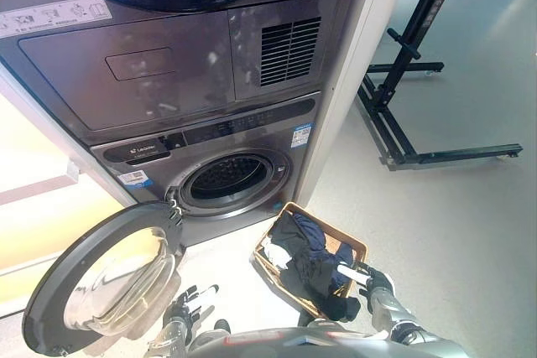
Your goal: Put the clothes in the basket into the washing machine.
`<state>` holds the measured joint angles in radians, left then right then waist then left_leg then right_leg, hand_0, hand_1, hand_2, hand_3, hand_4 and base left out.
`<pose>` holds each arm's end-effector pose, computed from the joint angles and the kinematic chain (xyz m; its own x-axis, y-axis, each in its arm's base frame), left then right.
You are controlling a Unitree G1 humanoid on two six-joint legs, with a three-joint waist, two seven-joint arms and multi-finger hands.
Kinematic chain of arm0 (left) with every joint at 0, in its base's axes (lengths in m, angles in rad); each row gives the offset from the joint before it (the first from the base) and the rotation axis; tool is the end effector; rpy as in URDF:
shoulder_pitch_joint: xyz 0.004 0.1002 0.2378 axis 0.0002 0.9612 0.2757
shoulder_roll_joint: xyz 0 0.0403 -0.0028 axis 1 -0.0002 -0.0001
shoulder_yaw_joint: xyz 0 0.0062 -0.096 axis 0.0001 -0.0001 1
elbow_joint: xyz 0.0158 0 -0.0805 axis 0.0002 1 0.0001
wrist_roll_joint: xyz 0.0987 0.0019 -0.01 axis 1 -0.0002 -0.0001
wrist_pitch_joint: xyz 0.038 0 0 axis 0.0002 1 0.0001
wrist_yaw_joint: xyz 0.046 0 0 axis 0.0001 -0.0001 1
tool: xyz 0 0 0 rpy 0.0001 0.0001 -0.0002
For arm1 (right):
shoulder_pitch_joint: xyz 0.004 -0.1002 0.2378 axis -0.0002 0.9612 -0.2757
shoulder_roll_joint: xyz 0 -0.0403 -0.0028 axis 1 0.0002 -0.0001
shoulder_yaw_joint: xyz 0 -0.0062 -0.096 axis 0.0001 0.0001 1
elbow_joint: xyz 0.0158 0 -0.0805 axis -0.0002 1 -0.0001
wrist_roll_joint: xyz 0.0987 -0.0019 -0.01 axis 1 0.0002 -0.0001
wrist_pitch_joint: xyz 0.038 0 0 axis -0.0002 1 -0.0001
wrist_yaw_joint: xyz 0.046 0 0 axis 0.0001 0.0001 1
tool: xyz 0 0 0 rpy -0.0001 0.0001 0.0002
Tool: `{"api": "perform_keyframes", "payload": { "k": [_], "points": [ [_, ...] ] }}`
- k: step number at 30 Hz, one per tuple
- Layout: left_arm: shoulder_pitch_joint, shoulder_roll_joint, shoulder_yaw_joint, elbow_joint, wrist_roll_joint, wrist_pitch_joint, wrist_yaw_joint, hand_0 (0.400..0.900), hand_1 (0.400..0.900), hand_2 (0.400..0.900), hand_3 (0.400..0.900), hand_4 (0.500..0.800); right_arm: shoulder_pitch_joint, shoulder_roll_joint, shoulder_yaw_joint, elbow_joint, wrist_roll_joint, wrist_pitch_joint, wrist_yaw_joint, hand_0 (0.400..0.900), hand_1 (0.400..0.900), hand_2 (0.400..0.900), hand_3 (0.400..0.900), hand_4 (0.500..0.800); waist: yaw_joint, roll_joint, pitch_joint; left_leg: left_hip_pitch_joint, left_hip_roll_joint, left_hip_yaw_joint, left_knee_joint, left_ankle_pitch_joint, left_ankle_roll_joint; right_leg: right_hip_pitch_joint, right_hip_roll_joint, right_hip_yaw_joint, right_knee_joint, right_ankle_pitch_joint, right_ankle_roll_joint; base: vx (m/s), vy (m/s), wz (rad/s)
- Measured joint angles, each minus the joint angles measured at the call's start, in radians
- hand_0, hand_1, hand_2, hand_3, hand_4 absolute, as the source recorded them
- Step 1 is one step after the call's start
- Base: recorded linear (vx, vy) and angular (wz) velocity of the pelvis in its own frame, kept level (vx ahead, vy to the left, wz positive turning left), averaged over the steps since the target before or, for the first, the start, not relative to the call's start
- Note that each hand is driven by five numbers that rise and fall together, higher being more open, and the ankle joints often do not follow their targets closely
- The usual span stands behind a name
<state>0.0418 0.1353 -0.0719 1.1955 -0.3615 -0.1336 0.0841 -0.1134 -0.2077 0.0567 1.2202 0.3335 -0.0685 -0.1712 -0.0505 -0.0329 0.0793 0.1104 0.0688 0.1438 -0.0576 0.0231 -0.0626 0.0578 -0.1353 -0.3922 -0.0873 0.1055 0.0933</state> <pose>0.0677 0.1928 -0.1117 0.4202 0.2164 -0.8813 -0.3081 0.9475 0.0857 0.1167 -0.2148 -0.0967 0.4579 -0.3368 -0.8228 0.3137 0.9271 -0.2050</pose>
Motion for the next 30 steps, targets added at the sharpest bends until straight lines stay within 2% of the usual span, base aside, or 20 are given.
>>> {"api": "perform_keyframes", "payload": {
  "k": [25, 28, 30],
  "points": [
    [0.001, 0.001, 0.0, 0.004, 0.0, 0.0, -0.002, 0.9, 0.9, 0.9, 0.9, 0.8, 0.018, 0.0, 0.001, 0.0, -0.001, 0.0, 0.001, 0.9, 0.9, 0.9, 0.9, 0.8, 0.001, 0.004, -0.013, -0.009, 0.0, -0.012, 0.001, 0.001, 0.0, 0.0, -0.001, -0.012, 0.0, 0.0, 0.0, -0.01, -0.004, 0.03],
    [0.005, 0.002, -0.003, -0.044, 0.0, -0.002, -0.001, 0.9, 0.9, 0.9, 0.9, 0.8, 0.011, -0.005, 0.014, -0.013, -0.005, 0.0, -0.001, 0.9, 0.9, 0.9, 0.9, 0.8, 0.003, 0.005, -0.004, -0.057, -0.002, -0.023, 0.021, 0.001, 0.0, -0.036, -0.004, -0.024, 0.002, 0.0, 0.0, -0.19, 0.001, 0.03],
    [-0.005, 0.018, -0.03, -0.122, -0.002, -0.002, 0.006, 0.9, 0.9, 0.9, 0.9, 0.8, -0.025, -0.017, 0.064, -0.032, -0.03, 0.001, -0.008, 0.9, 0.9, 0.9, 0.9, 0.8, 0.003, 0.003, 0.039, -0.118, -0.002, -0.033, 0.053, 0.007, 0.001, -0.091, -0.008, -0.026, 0.026, 0.001, -0.001, -0.4, -0.011, -0.04]
  ]
}}
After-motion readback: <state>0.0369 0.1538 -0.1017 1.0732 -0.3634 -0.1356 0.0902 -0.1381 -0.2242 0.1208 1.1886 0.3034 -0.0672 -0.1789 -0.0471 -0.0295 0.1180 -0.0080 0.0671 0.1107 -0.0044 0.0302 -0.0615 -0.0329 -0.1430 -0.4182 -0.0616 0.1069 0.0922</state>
